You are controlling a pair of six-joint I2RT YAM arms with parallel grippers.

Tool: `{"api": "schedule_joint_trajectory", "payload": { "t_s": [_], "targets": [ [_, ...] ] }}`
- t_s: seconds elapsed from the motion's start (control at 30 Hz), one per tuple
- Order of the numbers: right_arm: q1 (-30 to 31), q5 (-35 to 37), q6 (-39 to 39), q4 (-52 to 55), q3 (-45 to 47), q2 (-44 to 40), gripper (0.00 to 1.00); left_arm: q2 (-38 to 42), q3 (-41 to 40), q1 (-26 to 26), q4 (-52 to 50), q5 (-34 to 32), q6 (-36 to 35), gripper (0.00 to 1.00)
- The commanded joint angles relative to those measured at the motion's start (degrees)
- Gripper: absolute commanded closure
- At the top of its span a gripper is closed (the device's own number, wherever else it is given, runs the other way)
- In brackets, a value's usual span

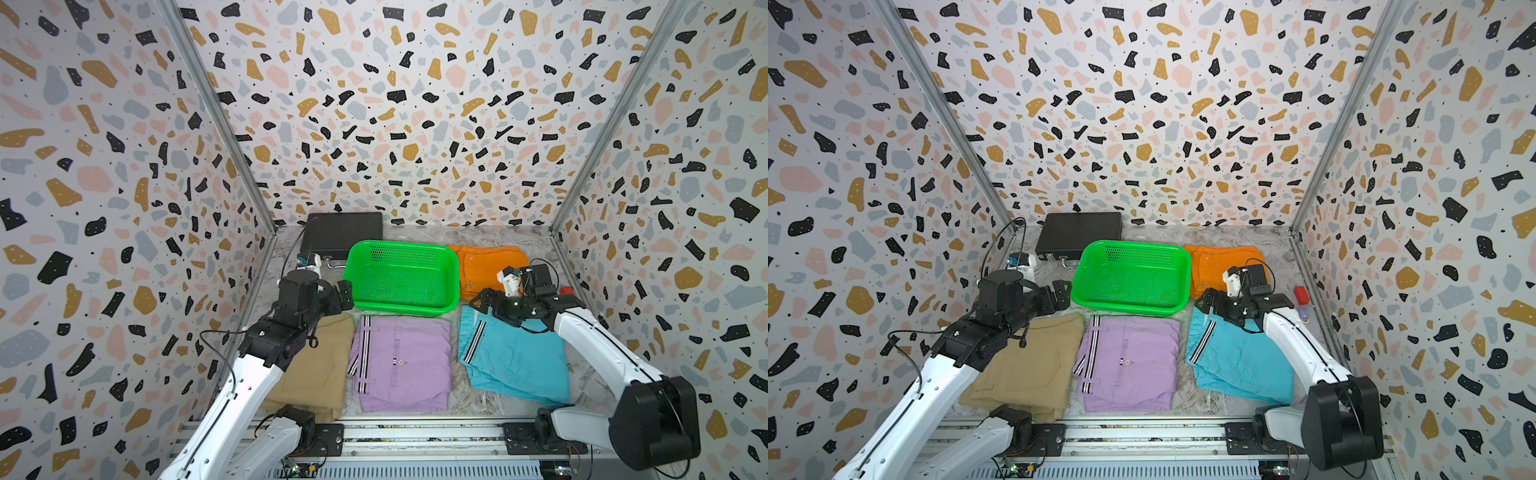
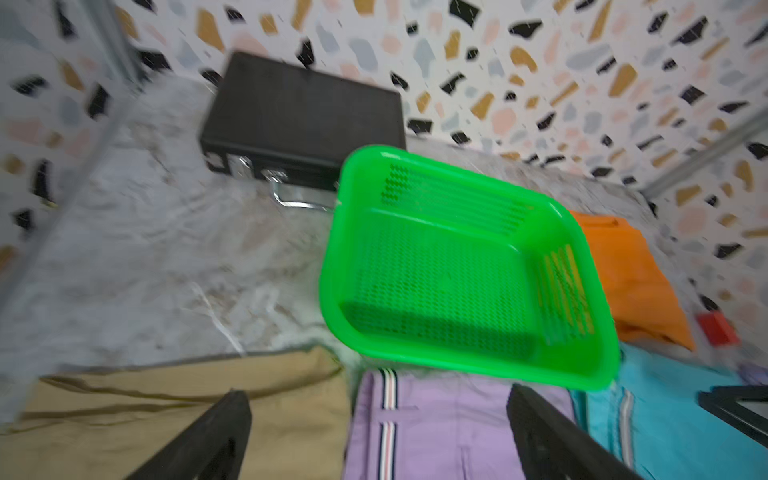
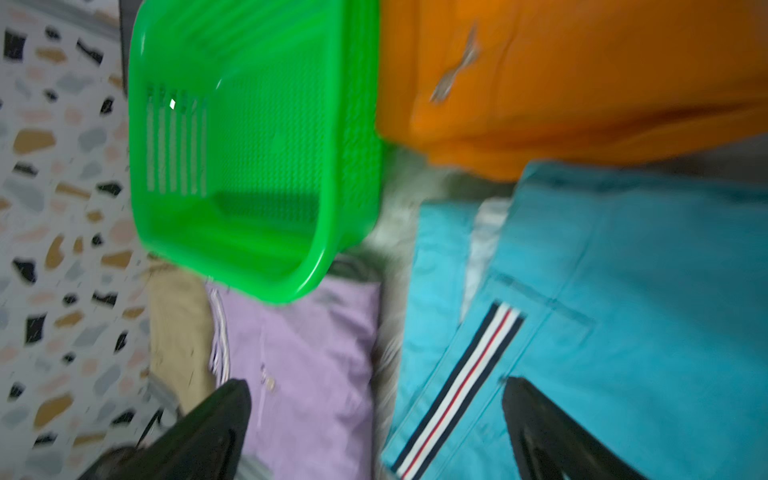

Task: Put the folded long pants in the basket
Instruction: Pick up the long pant at the center of the board.

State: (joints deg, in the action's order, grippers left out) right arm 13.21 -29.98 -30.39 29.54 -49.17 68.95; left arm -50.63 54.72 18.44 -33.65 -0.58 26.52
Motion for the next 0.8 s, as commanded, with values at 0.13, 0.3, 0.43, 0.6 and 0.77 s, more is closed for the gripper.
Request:
{"api": "schedule_joint_trajectory", "payload": {
  "t_s": [0.13, 0.3, 0.43, 0.6, 0.77],
  "targets": [
    [7.75, -5.76, -4.8, 5.62, 5.31, -5.82, 0.0, -6.9, -6.51, 0.2, -5.93, 25.81, 8.06, 0.03],
    [10.85, -8.27, -4.44, 3.59, 5.6, -0.92, 0.0, -11.77, -9.46, 0.13, -5.34, 24.25, 7.81, 0.02],
    [14.97, -8.87, -4.79, 0.93, 4.41, 5.23, 0.01, -15.19, -9.35, 0.15, -5.13, 24.95, 6.7, 0.02],
    [18.84, -6.96, -5.68, -1.65, 2.51, 12.4, 0.04, -15.01, -10.81, 0.16, -4.35, 24.48, 5.98, 0.02],
    [20.47, -6.48, -6.24, -4.28, 0.79, 20.32, 0.08, -13.45, -12.62, 0.14, -2.92, 24.55, 6.85, 0.0]
  ]
}}
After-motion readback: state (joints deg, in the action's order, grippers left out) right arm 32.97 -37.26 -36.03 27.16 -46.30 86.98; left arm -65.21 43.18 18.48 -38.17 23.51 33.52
